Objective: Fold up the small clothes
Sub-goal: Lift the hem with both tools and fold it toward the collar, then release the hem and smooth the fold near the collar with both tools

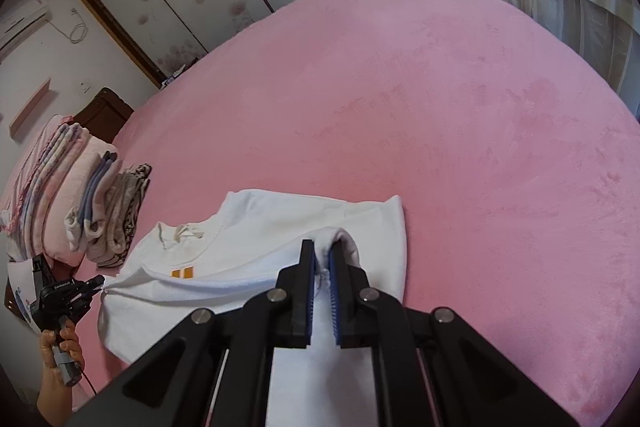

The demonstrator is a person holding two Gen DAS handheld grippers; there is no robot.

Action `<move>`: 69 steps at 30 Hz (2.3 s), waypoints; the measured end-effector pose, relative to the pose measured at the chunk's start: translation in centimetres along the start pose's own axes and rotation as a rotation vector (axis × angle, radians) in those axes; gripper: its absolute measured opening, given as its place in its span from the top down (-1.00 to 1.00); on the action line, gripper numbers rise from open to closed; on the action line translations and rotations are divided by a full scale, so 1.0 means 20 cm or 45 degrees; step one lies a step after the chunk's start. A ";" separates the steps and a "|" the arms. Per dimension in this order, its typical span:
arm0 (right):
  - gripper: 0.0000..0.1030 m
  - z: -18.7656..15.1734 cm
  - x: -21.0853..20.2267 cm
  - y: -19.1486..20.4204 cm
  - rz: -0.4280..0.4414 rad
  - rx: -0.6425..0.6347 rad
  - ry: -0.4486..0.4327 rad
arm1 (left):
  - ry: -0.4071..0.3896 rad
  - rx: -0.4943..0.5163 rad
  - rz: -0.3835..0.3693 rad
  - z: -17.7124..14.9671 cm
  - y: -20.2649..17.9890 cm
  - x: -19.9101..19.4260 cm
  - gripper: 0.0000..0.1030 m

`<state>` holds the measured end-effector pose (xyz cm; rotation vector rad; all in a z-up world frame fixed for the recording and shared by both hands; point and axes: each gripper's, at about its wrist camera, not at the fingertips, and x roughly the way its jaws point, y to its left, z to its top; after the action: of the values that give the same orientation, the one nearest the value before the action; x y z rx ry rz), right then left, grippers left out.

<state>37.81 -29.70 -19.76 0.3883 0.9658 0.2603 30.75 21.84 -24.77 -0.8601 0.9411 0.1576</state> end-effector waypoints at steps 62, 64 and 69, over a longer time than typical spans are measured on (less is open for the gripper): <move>0.59 -0.06 0.26 0.79 -0.105 -0.413 0.029 | -0.061 0.689 0.298 -0.22 -0.56 0.11 -0.55; 0.59 -0.11 0.19 0.83 -0.085 -0.431 0.029 | -0.062 0.695 0.294 -0.24 -0.57 0.02 -0.55; 0.59 -0.20 0.01 0.85 -0.012 -0.421 0.028 | -0.127 0.748 0.321 -0.34 -0.61 -0.25 -0.61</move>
<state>33.81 -13.41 -14.57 0.0785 0.9266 0.4094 29.19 10.06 -15.90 -0.1898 0.9308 0.1284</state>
